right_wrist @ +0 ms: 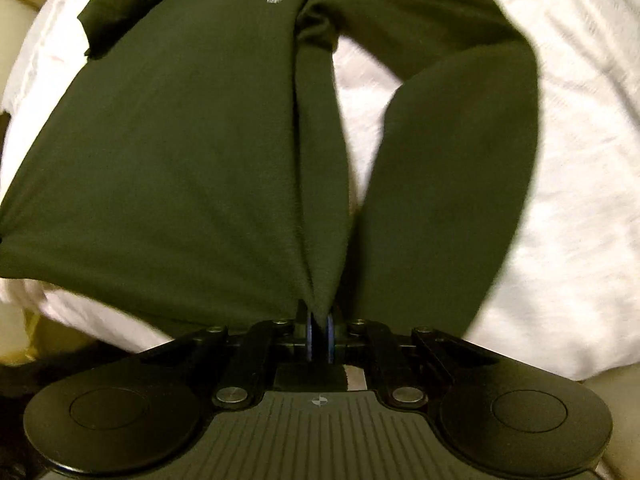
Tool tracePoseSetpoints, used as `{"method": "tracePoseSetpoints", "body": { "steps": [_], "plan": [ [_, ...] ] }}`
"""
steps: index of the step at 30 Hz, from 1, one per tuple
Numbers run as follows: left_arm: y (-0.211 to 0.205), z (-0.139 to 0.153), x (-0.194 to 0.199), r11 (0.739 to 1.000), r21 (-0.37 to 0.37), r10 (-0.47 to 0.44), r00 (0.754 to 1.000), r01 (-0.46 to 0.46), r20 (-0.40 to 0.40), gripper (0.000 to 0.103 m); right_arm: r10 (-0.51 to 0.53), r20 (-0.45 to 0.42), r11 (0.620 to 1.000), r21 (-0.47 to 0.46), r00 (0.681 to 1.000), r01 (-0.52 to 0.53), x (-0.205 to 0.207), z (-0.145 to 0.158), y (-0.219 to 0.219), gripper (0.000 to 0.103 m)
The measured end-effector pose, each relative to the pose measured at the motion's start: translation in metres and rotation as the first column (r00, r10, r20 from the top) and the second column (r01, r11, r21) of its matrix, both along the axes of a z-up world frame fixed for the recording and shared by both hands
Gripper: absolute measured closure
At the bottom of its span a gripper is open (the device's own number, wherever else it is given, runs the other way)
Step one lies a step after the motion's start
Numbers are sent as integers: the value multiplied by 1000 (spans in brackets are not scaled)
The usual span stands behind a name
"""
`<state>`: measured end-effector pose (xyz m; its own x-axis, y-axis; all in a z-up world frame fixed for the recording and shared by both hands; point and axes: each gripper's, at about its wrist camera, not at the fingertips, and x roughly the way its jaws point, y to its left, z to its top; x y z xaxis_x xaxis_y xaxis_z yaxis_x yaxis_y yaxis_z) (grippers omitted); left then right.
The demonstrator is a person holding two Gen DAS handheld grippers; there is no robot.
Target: Fold clothes
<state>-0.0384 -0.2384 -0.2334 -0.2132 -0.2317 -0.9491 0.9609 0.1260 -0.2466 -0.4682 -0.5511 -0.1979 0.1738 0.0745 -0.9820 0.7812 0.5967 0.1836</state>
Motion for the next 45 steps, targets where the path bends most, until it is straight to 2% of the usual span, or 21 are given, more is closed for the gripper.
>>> {"method": "tracePoseSetpoints", "body": {
  "steps": [8, 10, 12, 15, 17, 20, 22, 24, 28, 31, 34, 36, 37, 38, 39, 40, 41, 42, 43, 44, 45],
  "plan": [
    [3, -40, -28, 988, 153, 21, 1000, -20, -6, 103, 59, -115, 998, 34, 992, -55, 6, -30, -4, 97],
    [8, -32, -24, 989, 149, -4, 1000, 0, 25, 100, 69, -147, 998, 19, 987, -67, 10, -26, -9, 80],
    [3, -18, -11, 993, 113, -29, 996, 20, 79, 97, 91, -161, 995, -28, 983, -96, 16, -13, -17, 67],
    [-26, 4, 13, 997, 16, -71, 982, 69, 174, 94, 111, -140, 985, -114, 984, -127, 32, 8, -34, 63],
    [-60, 13, 21, 989, -55, -122, 964, 139, 235, 79, 113, -111, 974, -184, 987, -133, 57, 20, -49, 61],
    [-111, 26, 31, 956, -147, -194, 923, 254, 332, 64, 150, -64, 949, -270, 987, -162, 100, 33, -83, 53],
    [-149, 27, 28, 917, -179, -266, 880, 357, 393, 61, 207, -53, 920, -330, 977, -212, 127, 32, -102, 39],
    [-193, 24, 21, 861, -197, -336, 815, 469, 471, 56, 269, -52, 881, -391, 962, -267, 152, 28, -121, 32],
    [-273, 5, 11, 764, -203, -408, 702, 613, 584, 49, 381, -28, 827, -437, 924, -354, 190, -4, -175, 29],
    [-318, -23, 2, 688, -125, -499, 591, 715, 633, 49, 474, -27, 788, -434, 880, -437, 218, -37, -214, 29],
    [-356, -56, -7, 588, -21, -591, 447, 808, 672, 49, 550, -7, 755, -423, 835, -501, 243, -66, -246, 29],
    [-372, -77, -5, 557, 32, -618, 388, 830, 684, 50, 585, 12, 741, -415, 811, -528, 252, -79, -264, 29],
    [-375, -87, 0, 557, 40, -625, 388, 829, 677, 51, 592, 27, 742, -409, 806, -531, 254, -87, -273, 29],
    [-383, -93, 5, 570, 39, -632, 407, 821, 660, 58, 584, 45, 756, -394, 811, -523, 255, -90, -280, 29],
    [-391, -96, 11, 595, 30, -634, 446, 803, 632, 67, 571, 63, 773, -377, 819, -510, 255, -92, -287, 29],
    [-402, -98, 17, 628, 16, -629, 495, 778, 599, 89, 557, 81, 790, -359, 827, -497, 254, -94, -293, 29],
    [-411, -98, 25, 667, -8, -612, 553, 745, 565, 95, 542, 99, 806, -340, 834, -484, 254, -96, -300, 29],
    [-416, -91, 37, 716, -49, -574, 627, 696, 527, 95, 504, 139, 843, -296, 853, -449, 252, -96, -308, 39],
    [-421, -83, 51, 766, -92, -526, 702, 637, 481, 96, 452, 186, 882, -240, 872, -406, 250, -96, -318, 78],
    [-424, -72, 67, 819, -140, -460, 783, 556, 420, 96, 396, 229, 915, -180, 889, -361, 248, -96, -327, 93],
    [-427, -61, 85, 864, -180, -388, 851, 469, 355, 96, 385, 250, 920, -172, 888, -351, 249, -90, -331, 98]
  ]
}}
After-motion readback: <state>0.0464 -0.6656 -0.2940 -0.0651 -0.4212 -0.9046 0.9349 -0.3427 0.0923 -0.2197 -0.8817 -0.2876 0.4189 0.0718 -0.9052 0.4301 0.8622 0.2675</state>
